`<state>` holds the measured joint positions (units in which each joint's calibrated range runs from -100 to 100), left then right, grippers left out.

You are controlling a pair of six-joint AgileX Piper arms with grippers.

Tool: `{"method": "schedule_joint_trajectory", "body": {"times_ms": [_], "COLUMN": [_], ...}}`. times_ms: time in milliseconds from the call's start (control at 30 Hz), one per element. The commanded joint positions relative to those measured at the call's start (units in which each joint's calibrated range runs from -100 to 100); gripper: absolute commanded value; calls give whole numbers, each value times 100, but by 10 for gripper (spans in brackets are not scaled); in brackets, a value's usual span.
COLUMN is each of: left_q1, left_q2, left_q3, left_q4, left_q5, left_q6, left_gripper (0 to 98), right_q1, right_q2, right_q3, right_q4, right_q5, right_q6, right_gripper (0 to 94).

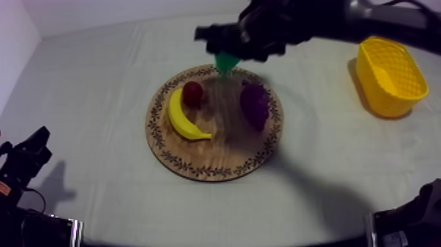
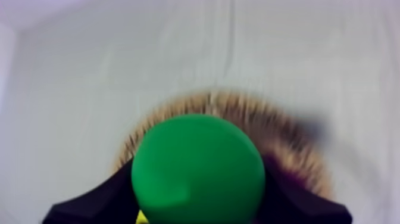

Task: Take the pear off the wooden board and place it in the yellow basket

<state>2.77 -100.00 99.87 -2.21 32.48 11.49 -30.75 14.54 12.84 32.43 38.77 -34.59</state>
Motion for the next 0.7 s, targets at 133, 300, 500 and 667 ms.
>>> {"method": "schedule_joint_trajectory", "body": {"times_ms": [133, 300, 500, 667], "left_q1": [1, 1, 1, 1], "left_q2": [0, 0, 0, 0], "left_q3": [2, 2, 2, 2], "left_q4": [-2, -2, -2, -2], "left_q5": [1, 1, 1, 1], "left_q6": [-1, 0, 0, -1], "left_gripper": [1, 1, 1, 1], "right_q1": [893, 1773, 2779, 3395], "right_q2": [-1606, -2173, -2417, -2391], "right_q3": [206, 568, 1198, 1682], "right_q4": [431, 873, 1141, 1206], "right_q5": [-569, -1180, -1950, -2551], "right_q6": [269, 341, 480, 558], "right_gripper": [358, 363, 379, 371]}}
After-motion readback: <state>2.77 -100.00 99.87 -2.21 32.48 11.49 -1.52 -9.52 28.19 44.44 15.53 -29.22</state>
